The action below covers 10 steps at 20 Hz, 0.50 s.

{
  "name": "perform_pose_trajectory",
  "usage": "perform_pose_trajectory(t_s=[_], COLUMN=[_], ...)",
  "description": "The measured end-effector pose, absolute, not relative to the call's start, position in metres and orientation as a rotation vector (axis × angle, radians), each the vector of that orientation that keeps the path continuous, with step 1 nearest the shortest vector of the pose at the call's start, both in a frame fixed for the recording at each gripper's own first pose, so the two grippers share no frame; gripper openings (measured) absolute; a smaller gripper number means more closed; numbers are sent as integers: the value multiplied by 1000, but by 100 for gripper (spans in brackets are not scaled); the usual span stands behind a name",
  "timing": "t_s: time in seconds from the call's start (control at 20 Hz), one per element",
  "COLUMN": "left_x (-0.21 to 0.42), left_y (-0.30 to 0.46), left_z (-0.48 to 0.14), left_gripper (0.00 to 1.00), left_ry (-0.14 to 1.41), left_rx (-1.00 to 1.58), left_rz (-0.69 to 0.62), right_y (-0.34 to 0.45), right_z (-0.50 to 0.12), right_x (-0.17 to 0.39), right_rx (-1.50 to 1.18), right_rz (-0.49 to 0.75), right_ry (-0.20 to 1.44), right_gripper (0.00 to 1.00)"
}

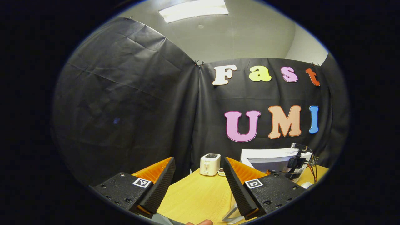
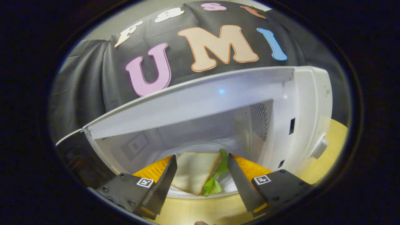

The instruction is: Open the microwave oven with the left hand, put the food in, and close the microwave oven.

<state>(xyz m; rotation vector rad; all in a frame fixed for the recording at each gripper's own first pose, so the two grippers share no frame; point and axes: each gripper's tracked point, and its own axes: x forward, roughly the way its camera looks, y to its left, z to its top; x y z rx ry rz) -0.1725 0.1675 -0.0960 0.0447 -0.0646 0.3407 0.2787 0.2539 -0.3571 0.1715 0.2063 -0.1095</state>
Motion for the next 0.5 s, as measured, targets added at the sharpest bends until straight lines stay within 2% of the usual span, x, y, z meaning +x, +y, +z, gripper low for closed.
perform_pose_trajectory(t_s=[0.35, 0.4, 0.45, 0.5], left_x=[-177, -178, -180, -181], left_y=[170, 171, 172, 170], left_z=[-118, -124, -128, -133], left_gripper=[93, 89, 93, 93], left_ry=[-8, 8, 24, 37], left_rx=[64, 62, 59, 56], left_rz=[352, 357, 361, 360], right_y=[263, 263, 260, 255], right_z=[-304, -294, -285, -274], right_x=[214, 201, 189, 177], right_rx=[77, 80, 89, 87], right_rz=[25, 49, 70, 84], right_ry=[138, 126, 109, 92], right_gripper=[92, 92, 92, 92])
